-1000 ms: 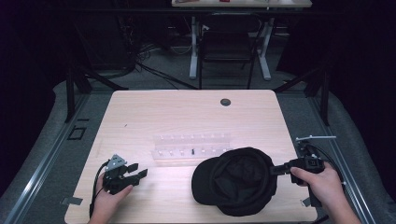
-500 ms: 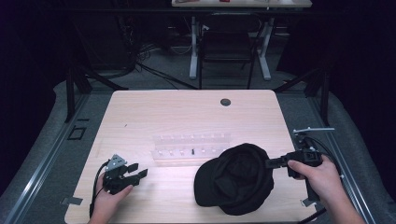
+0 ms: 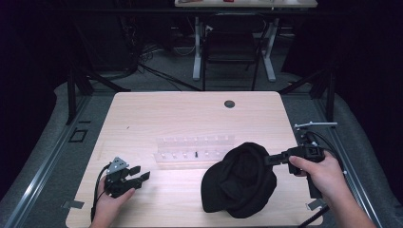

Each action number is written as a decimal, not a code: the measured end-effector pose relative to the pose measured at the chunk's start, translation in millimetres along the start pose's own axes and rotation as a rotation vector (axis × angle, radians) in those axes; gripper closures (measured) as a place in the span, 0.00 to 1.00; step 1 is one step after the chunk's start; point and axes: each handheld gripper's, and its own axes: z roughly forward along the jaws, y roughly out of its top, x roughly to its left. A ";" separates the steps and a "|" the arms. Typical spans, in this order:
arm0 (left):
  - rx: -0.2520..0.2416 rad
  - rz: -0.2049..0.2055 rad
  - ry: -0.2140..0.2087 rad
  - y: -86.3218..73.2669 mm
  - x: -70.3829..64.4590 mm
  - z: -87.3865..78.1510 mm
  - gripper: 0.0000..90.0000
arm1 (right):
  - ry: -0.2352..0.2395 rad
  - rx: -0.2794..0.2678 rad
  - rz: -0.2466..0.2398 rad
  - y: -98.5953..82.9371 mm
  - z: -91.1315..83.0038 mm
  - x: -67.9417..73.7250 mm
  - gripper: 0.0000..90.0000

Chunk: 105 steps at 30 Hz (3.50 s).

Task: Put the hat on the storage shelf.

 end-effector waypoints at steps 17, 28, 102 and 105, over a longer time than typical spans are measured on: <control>0.001 0.001 -0.002 0.0 -0.3 0.2 0.54 | 0.005 -0.054 -0.059 8.5 -28.8 39.2 0.98; -0.001 0.004 -0.002 0.0 -0.9 1.5 0.54 | 0.029 -0.102 -0.045 20.9 -46.4 44.5 0.98; -0.009 0.007 -0.016 2.0 2.9 1.0 0.55 | 0.064 -0.254 -0.043 114.5 -1.4 96.7 0.98; -0.011 0.013 -0.015 2.2 2.4 1.4 0.55 | 0.063 -0.262 -0.044 116.4 1.4 96.9 0.98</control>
